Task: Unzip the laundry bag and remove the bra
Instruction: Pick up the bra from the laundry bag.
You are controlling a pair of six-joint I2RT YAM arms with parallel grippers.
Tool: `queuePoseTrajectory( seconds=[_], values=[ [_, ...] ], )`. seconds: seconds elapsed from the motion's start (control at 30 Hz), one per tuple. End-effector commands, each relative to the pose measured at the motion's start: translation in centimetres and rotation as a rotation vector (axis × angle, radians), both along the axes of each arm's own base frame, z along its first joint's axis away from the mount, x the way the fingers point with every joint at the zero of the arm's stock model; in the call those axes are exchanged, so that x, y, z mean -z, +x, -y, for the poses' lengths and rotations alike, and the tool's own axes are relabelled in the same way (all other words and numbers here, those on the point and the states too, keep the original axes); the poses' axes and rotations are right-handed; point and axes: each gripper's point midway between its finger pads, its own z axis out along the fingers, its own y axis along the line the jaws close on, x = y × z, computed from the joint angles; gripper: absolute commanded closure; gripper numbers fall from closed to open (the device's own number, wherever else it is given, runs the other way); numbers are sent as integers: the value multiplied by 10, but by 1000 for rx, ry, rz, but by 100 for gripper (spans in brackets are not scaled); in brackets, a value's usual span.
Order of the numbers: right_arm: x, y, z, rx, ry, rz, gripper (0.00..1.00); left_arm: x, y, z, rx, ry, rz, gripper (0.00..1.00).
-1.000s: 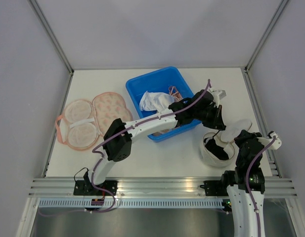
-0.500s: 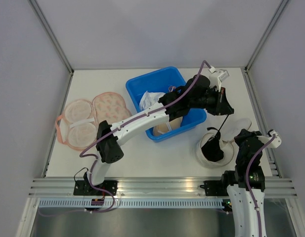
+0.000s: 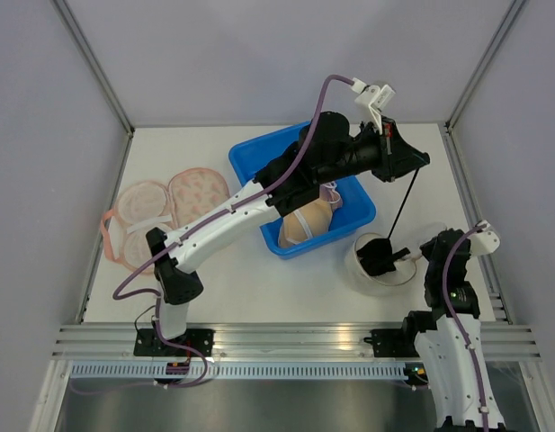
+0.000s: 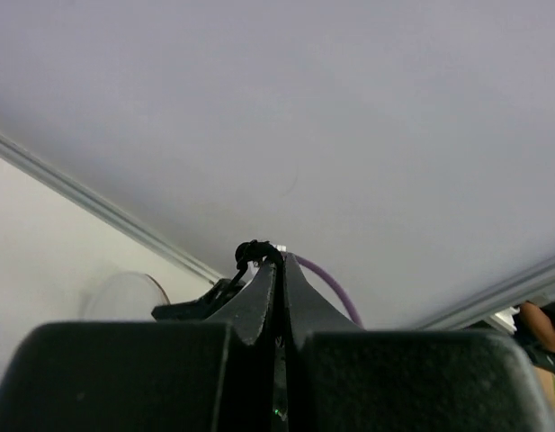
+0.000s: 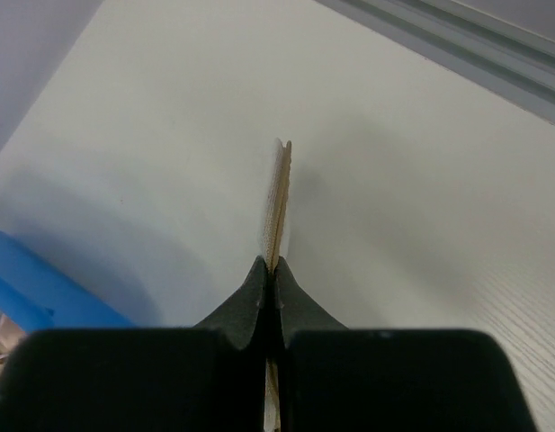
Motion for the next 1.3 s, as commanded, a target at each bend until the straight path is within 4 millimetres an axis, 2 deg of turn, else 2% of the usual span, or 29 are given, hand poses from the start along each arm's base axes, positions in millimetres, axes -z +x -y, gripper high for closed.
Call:
queuePoseTrajectory(
  seconds=[0.0,0.23,0.4,0.47,0.53,0.63,0.7,0.8,0.93,0.97,1.0,1.07,1.17,1.23,1.27],
  values=[
    [-18,10,8,18,-44,6,100,-69,7,-31,-94,-146,117,98],
    [-27,25,15,7,-113,-76,100,-75,24,-52,-187,-125,143,98],
    [-18,28,19,-2,-143,-163,100,-87,30,-65,-228,-155,160,98],
    [-17,24,29,44,-181,-194,99,-95,30,-66,-229,-185,164,98],
    [-15,23,35,65,-206,-220,99,-94,32,-62,-229,-196,146,98],
    [-12,31,35,46,-212,-254,96,-95,31,-56,-208,-216,126,98],
    [-15,40,30,5,-192,-250,96,-95,32,-55,-209,-223,117,98],
    [-24,49,37,15,-199,-269,96,-96,32,-53,-204,-240,106,98],
    [-30,60,61,59,-227,-318,96,-90,33,-45,-187,-258,66,98],
    [-36,65,70,73,-227,-300,97,-82,34,-42,-179,-247,51,98],
    [-39,67,73,75,-227,-290,96,-86,33,-41,-171,-274,53,98],
    [-52,73,80,83,-239,-253,96,-76,32,-33,-147,-266,32,98],
    [-60,85,77,38,-226,-217,94,-63,34,-26,-136,-242,21,98],
    [-57,89,70,-18,-194,-228,86,-58,35,-24,-139,-229,19,98],
    [-65,97,57,-90,-165,-205,81,-50,37,-22,-141,-213,15,98]
  ],
)
